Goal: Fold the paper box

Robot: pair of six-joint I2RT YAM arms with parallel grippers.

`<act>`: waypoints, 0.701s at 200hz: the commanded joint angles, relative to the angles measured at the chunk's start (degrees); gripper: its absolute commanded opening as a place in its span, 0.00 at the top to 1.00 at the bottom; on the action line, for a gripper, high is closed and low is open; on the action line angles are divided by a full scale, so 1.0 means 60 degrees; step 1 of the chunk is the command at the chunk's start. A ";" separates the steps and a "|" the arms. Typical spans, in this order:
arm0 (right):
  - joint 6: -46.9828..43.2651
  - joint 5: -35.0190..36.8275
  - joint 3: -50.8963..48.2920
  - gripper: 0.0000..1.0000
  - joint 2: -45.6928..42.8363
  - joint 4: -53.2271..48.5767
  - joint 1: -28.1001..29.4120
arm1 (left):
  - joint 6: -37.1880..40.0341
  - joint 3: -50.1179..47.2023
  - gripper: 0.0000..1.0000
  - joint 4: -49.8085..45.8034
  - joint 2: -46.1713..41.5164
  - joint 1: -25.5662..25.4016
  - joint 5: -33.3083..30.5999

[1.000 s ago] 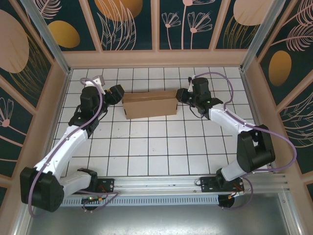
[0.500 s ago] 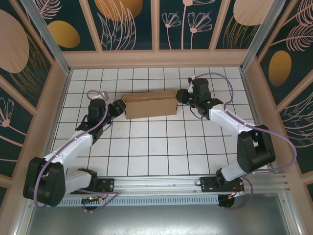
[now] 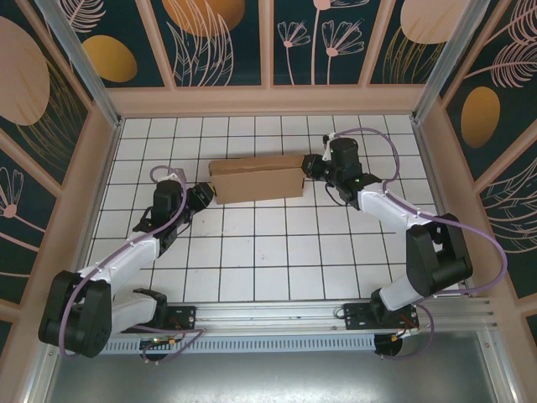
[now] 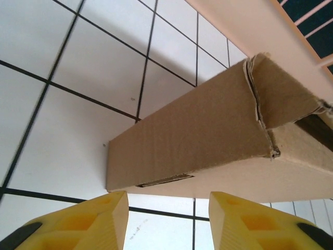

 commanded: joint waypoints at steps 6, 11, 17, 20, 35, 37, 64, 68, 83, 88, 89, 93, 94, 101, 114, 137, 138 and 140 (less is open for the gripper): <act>-0.0277 0.0165 -0.0321 0.80 0.0278 -0.1643 0.0011 | 0.0253 0.0565 0.55 -0.0192 -0.0873 0.0115 -0.1007; -0.0278 0.0141 -0.0264 0.80 0.0283 -0.1647 0.0011 | 0.0271 0.0675 0.54 -0.0180 -0.0966 0.0124 -0.1132; -0.0275 0.0118 -0.0209 0.79 0.0294 -0.1660 0.0011 | 0.0305 0.0809 0.53 -0.0169 -0.1060 0.0119 -0.1248; -0.0275 0.0118 -0.0177 0.79 0.0287 -0.1667 0.0024 | 0.0347 0.0892 0.52 -0.0156 -0.1094 0.0121 -0.1293; -0.0260 0.0095 -0.0075 0.79 0.0316 -0.1711 0.0041 | 0.0475 0.1361 0.47 -0.0054 -0.1065 0.0120 -0.1307; -0.0260 0.0094 -0.0063 0.80 0.0335 -0.1717 0.0041 | 0.0514 0.1433 0.47 -0.0040 -0.1030 0.0128 -0.1277; -0.0253 0.0090 -0.0014 0.79 0.0372 -0.1669 0.0041 | 0.0858 0.2602 0.35 -0.0069 -0.0043 0.0116 -0.0182; -0.0246 0.0081 0.0001 0.79 0.0404 -0.1672 0.0041 | 0.0910 0.2816 0.33 -0.0153 0.0156 0.0124 0.0005; -0.0231 0.0048 0.0039 0.79 0.0450 -0.1684 0.0055 | 0.1111 0.3356 0.30 -0.0304 0.0769 0.0121 0.0495; -0.0223 0.0044 0.0039 0.79 0.0468 -0.1668 0.0059 | 0.1136 0.3455 0.30 -0.0297 0.0912 0.0125 0.0540; -0.0220 0.0044 0.0039 0.79 0.0464 -0.1671 0.0057 | 0.1137 0.3471 0.30 -0.0303 0.0947 0.0127 0.0542; -0.0216 0.0044 0.0036 0.79 0.0460 -0.1664 0.0055 | 0.1127 0.3539 0.30 -0.0325 0.1048 0.0118 0.0499; -0.0216 0.0044 0.0030 0.79 0.0460 -0.1662 0.0055 | 0.1125 0.3558 0.30 -0.0332 0.1059 0.0124 0.0500; -0.0197 0.0037 0.0046 0.79 0.0473 -0.1664 0.0055 | 0.1108 0.3690 0.30 -0.0398 0.1235 0.0121 0.0384; -0.0202 0.0059 0.0039 0.79 0.0471 -0.1669 0.0057 | 0.1167 0.3928 0.30 -0.0524 0.1490 0.0141 0.0320; -0.0227 0.0030 0.0050 0.79 0.0488 -0.1696 0.0059 | 0.1046 0.4188 0.31 -0.0627 0.1901 0.0202 0.0434; -0.0229 0.0030 0.0052 0.79 0.0481 -0.1700 0.0057 | 0.1033 0.4190 0.31 -0.0622 0.1918 0.0217 0.0452; -0.0238 0.0030 0.0054 0.79 0.0479 -0.1703 0.0056 | 0.1016 0.4180 0.31 -0.0606 0.1938 0.0232 0.0492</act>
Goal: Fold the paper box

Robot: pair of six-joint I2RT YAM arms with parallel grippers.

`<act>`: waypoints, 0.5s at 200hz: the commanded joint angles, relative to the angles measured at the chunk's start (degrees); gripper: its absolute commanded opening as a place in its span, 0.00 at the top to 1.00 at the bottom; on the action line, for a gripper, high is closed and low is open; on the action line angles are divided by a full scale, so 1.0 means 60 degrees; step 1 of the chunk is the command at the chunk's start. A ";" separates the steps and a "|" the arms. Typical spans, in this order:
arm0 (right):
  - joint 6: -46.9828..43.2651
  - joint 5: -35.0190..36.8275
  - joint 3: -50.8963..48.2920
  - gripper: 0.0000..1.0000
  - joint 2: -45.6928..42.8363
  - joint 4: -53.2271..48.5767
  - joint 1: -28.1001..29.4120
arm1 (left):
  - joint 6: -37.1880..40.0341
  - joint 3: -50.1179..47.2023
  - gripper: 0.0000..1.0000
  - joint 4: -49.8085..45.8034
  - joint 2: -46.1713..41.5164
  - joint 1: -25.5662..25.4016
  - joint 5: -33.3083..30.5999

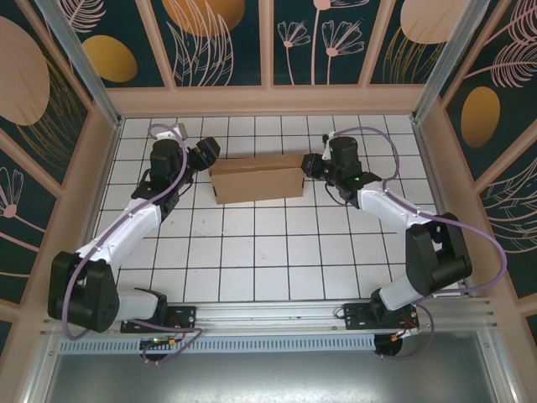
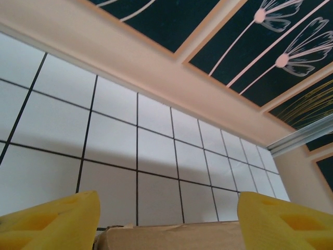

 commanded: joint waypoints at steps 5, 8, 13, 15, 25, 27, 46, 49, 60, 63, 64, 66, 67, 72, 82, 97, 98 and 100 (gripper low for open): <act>-0.0262 0.0019 -0.0110 0.79 0.0420 -0.1504 0.0055 | 0.0065 0.0413 0.31 -0.0135 0.0312 0.0187 0.0474; -0.0276 0.0019 -0.0109 0.79 0.0421 -0.1516 0.0055 | 0.0039 0.0404 0.31 -0.0097 0.0351 0.0214 0.0557; -0.0286 0.0006 -0.0116 0.79 0.0407 -0.1525 0.0055 | -0.0006 0.0390 0.31 -0.0059 0.0377 0.0262 0.0672; -0.0299 0.0004 -0.0123 0.79 0.0413 -0.1536 0.0055 | -0.0049 0.0388 0.31 -0.0037 0.0393 0.0286 0.0698; -0.0307 0.0004 -0.0135 0.78 0.0408 -0.1537 0.0055 | -0.0240 0.0265 0.32 0.0192 0.0413 0.0408 0.0927; -0.0308 0.0004 -0.0135 0.78 0.0405 -0.1536 0.0055 | -0.0276 0.0233 0.32 0.0260 0.0424 0.0429 0.0985; -0.0322 -0.0013 -0.0152 0.78 0.0412 -0.1552 0.0059 | -0.0482 0.0000 0.34 0.0716 0.0475 0.0535 0.1428; -0.0333 -0.0013 -0.0154 0.78 0.0409 -0.1558 0.0056 | -0.0472 -0.0014 0.34 0.0734 0.0487 0.0541 0.1476; -0.0352 0.0004 -0.0162 0.78 0.0399 -0.1579 0.0055 | -0.0454 -0.0058 0.35 0.0794 0.0542 0.0556 0.1647; -0.0352 0.0015 -0.0157 0.78 0.0398 -0.1571 0.0055 | -0.0476 -0.0071 0.36 0.0793 0.0552 0.0544 0.1668; -0.0352 0.0024 -0.0154 0.78 0.0401 -0.1577 0.0055 | -0.0473 -0.0076 0.36 0.0794 0.0549 0.0538 0.1678; -0.0359 0.0031 -0.0152 0.78 0.0393 -0.1575 0.0055 | -0.0481 -0.0087 0.36 0.0795 0.0546 0.0546 0.1685; -0.0363 0.0032 -0.0158 0.78 0.0391 -0.1580 0.0055 | -0.0490 -0.0091 0.36 0.0795 0.0546 0.0547 0.1694; -0.0373 0.0040 -0.0137 0.78 0.0390 -0.1593 0.0041 | -0.0546 -0.0151 0.37 0.0830 0.0533 0.0546 0.1702; -0.0397 0.0073 -0.0139 0.78 0.0378 -0.1612 0.0027 | -0.0785 -0.0342 0.37 0.0939 0.0449 0.0546 0.1717; -0.0410 0.0073 -0.0102 0.78 0.0387 -0.1628 -0.0002 | -0.1135 -0.0835 0.37 0.1390 0.0117 0.0543 0.1757; -0.0410 0.0075 -0.0104 0.78 0.0381 -0.1635 -0.0003 | -0.1161 -0.0868 0.37 0.1430 0.0097 0.0546 0.1759; -0.0410 0.0077 -0.0095 0.78 0.0380 -0.1634 0.0004 | -0.1206 -0.0962 0.37 0.1496 0.0041 0.0544 0.1768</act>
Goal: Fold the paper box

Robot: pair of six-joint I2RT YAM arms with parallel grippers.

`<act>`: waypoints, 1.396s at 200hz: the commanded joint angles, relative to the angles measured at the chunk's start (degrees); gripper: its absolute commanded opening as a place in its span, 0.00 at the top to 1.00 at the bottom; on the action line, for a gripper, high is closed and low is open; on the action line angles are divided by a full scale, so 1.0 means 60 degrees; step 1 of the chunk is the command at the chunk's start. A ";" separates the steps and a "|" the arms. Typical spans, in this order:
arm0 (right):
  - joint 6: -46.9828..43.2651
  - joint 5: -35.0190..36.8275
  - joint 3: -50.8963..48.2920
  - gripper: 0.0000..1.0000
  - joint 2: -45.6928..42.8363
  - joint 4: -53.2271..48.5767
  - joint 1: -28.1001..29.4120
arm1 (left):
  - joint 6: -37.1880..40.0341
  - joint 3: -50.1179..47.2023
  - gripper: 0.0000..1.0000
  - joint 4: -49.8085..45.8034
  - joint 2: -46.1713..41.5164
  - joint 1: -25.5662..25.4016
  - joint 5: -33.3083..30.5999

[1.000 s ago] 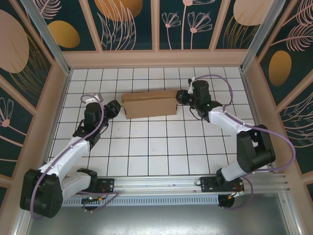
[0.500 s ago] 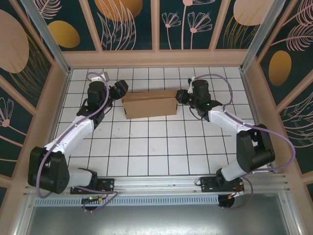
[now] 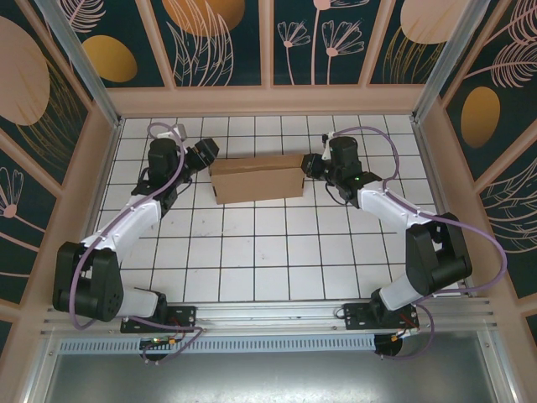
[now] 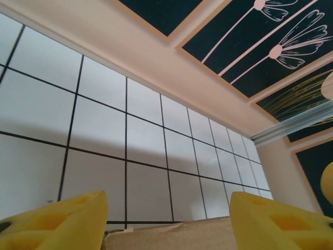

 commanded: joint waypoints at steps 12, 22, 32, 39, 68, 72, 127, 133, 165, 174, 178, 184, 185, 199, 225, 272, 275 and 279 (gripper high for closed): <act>-0.0217 0.0073 -0.0154 0.78 0.0362 -0.1527 -0.0014 | -0.0782 -0.1086 0.38 0.1167 -0.0666 0.0014 0.0430; -0.0188 0.0041 -0.0198 0.78 0.0374 -0.1486 -0.0014 | -0.0834 -0.1359 0.40 0.1360 -0.0829 0.0024 0.0477; -0.0145 0.0030 -0.0254 0.79 0.0374 -0.1438 -0.0014 | -0.0835 -0.1648 0.43 0.1678 -0.0962 0.0034 0.0597; -0.0129 0.0008 -0.0270 0.79 0.0378 -0.1435 -0.0013 | -0.0856 -0.1845 0.46 0.1826 -0.1038 0.0025 0.0619; -0.0100 -0.0020 -0.0326 0.80 0.0420 -0.1425 -0.0006 | -0.1147 -0.2553 0.53 0.2285 -0.1193 0.0016 0.0373; -0.0100 -0.0015 -0.0322 0.80 0.0419 -0.1423 -0.0014 | -0.1209 -0.2652 0.54 0.2431 -0.1195 0.0013 0.0407; -0.0180 -0.0071 -0.0366 0.80 0.0562 -0.1466 -0.0014 | -0.1316 -0.3606 0.58 0.2907 -0.1067 0.0024 0.0377; -0.0200 -0.0088 -0.0388 0.80 0.0567 -0.1482 -0.0014 | -0.1262 -0.3620 0.58 0.2837 -0.1006 0.0018 0.0374; -0.0261 -0.0109 -0.0631 0.81 0.0544 -0.1463 0.0004 | -0.0994 -0.3538 0.61 0.2316 -0.0688 0.0024 0.0479; -0.0276 -0.0180 -0.0763 0.82 0.0518 -0.1406 0.0000 | -0.0887 -0.3456 0.63 0.2140 -0.0581 0.0026 0.0538; -0.0276 -0.0208 -0.0838 0.82 0.0502 -0.1369 0.0002 | -0.0810 -0.3425 0.64 0.2086 -0.0520 0.0030 0.0609; -0.0288 -0.0257 -0.0930 0.83 0.0513 -0.1336 0.0008 | -0.0739 -0.3375 0.67 0.2050 -0.0459 0.0015 0.0752; -0.0289 -0.0275 -0.0952 0.83 0.0510 -0.1338 0.0004 | -0.0736 -0.3373 0.67 0.2041 -0.0446 0.0021 0.0777; -0.0333 -0.0418 -0.1121 0.85 0.0519 -0.1324 0.0008 | -0.0575 -0.3285 0.74 0.2010 -0.0335 0.0017 0.1029; -0.0359 -0.0875 -0.1501 0.93 0.0250 -0.0939 0.0000 | -0.0439 -0.3285 0.84 0.2057 -0.0342 0.0000 0.1122; -0.0442 -0.1302 -0.2168 1.00 -0.0673 0.0123 -0.0001 | -0.0223 -0.3212 0.93 0.2235 -0.0450 -0.0274 0.1398; -0.0454 -0.1320 -0.2205 1.00 -0.0730 0.0162 -0.0007 | -0.0207 -0.3199 0.93 0.2221 -0.0449 -0.0302 0.1413; -0.0499 -0.1326 -0.2257 1.00 -0.0799 0.0218 0.0000 | -0.0194 -0.3182 0.94 0.2181 -0.0459 -0.0355 0.1415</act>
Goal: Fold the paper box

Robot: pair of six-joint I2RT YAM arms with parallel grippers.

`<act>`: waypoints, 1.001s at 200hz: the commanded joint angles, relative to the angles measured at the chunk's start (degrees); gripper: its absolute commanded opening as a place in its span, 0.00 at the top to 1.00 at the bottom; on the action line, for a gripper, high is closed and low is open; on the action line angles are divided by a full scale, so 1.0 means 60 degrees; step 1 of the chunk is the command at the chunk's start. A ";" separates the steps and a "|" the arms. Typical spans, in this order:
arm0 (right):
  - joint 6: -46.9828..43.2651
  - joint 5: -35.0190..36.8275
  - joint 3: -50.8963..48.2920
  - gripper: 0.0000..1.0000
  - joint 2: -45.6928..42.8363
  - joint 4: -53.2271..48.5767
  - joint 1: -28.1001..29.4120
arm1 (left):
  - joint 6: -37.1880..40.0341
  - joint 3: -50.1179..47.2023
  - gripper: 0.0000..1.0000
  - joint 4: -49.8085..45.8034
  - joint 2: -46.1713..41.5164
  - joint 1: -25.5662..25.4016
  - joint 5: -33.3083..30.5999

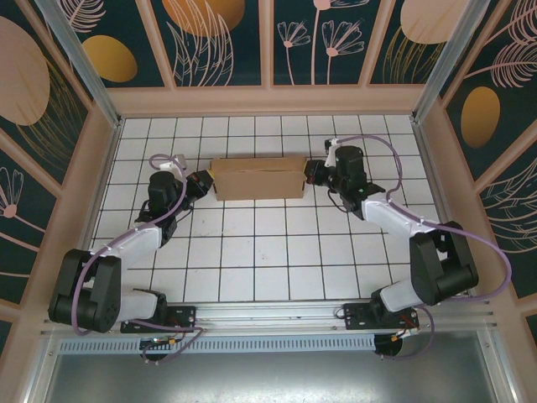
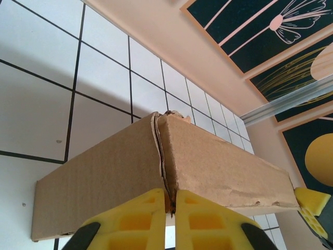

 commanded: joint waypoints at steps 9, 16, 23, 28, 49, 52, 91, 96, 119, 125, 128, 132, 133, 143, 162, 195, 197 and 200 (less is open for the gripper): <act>-0.0461 -0.0627 -0.0907 1.00 -0.0196 -0.1256 0.0100 | 0.0351 0.0065 0.96 -0.0700 0.0087 -0.0454 0.0611; -0.0566 -0.0549 -0.1027 1.00 -0.0361 -0.1171 0.0095 | 0.0377 0.0033 0.97 -0.0737 -0.0023 -0.0522 0.0578; -0.0647 -0.0455 -0.1228 1.00 -0.0524 -0.1053 0.0095 | 0.0412 -0.0041 0.98 -0.0782 -0.0174 -0.0588 0.0501; -0.0700 -0.0402 -0.1374 1.00 -0.0663 -0.0957 0.0095 | 0.0461 -0.0101 0.99 -0.0846 -0.0282 -0.0632 0.0429; -0.0849 -0.0323 -0.1901 1.00 -0.1182 -0.0658 0.0109 | 0.0651 -0.0508 1.00 -0.1006 -0.0792 -0.0751 0.0226; -0.0889 -0.0322 -0.1945 1.00 -0.1247 -0.0657 0.0121 | 0.0659 -0.0570 1.00 -0.1017 -0.0843 -0.0759 0.0209; -0.0902 -0.0057 -0.2624 0.99 -0.2303 -0.0904 0.0330 | 0.0677 -0.1279 1.00 -0.1650 -0.1965 -0.0781 0.0053; -0.0850 0.0001 -0.2715 0.98 -0.2459 -0.0990 0.0364 | 0.0681 -0.1317 1.00 -0.1830 -0.2131 -0.0784 0.0001; -0.0448 0.0293 -0.3201 0.96 -0.3330 -0.1296 0.0616 | 0.0628 -0.1564 0.97 -0.2605 -0.2906 -0.0830 -0.0036; -0.0273 0.0282 -0.3371 0.95 -0.3557 -0.1312 0.0675 | 0.0554 -0.1681 0.95 -0.2769 -0.3122 -0.0841 -0.0065; -0.0189 0.0290 -0.3436 0.94 -0.3716 -0.1323 0.0699 | 0.0509 -0.1753 0.94 -0.2840 -0.3241 -0.0860 -0.0081; -0.0057 0.0299 -0.3534 0.94 -0.3855 -0.1374 0.0741 | 0.0437 -0.1852 0.94 -0.2924 -0.3402 -0.0874 -0.0091; -0.0026 0.0303 -0.3567 0.94 -0.3855 -0.1389 0.0762 | 0.0411 -0.1875 0.94 -0.2947 -0.3441 -0.0868 -0.0095; 0.0312 0.0351 -0.3768 0.93 -0.4257 -0.1524 0.0901 | 0.0181 -0.2135 0.91 -0.3127 -0.3838 -0.0910 -0.0155; 0.0825 0.0529 -0.4149 0.87 -0.4843 -0.1811 0.1308 | -0.0304 -0.2662 0.84 -0.3423 -0.4576 -0.0972 -0.0199; 0.1632 0.0758 -0.4606 0.69 -0.5632 -0.2346 0.1661 | -0.1181 -0.3456 0.52 -0.3520 -0.5509 -0.0996 -0.0303; 0.1642 0.0790 -0.4621 0.68 -0.5665 -0.2379 0.1662 | -0.1200 -0.3466 0.51 -0.3513 -0.5540 -0.1002 -0.0314; 0.1662 0.0822 -0.4636 0.67 -0.5738 -0.2423 0.1663 | -0.1200 -0.3456 0.50 -0.3524 -0.5567 -0.1003 -0.0349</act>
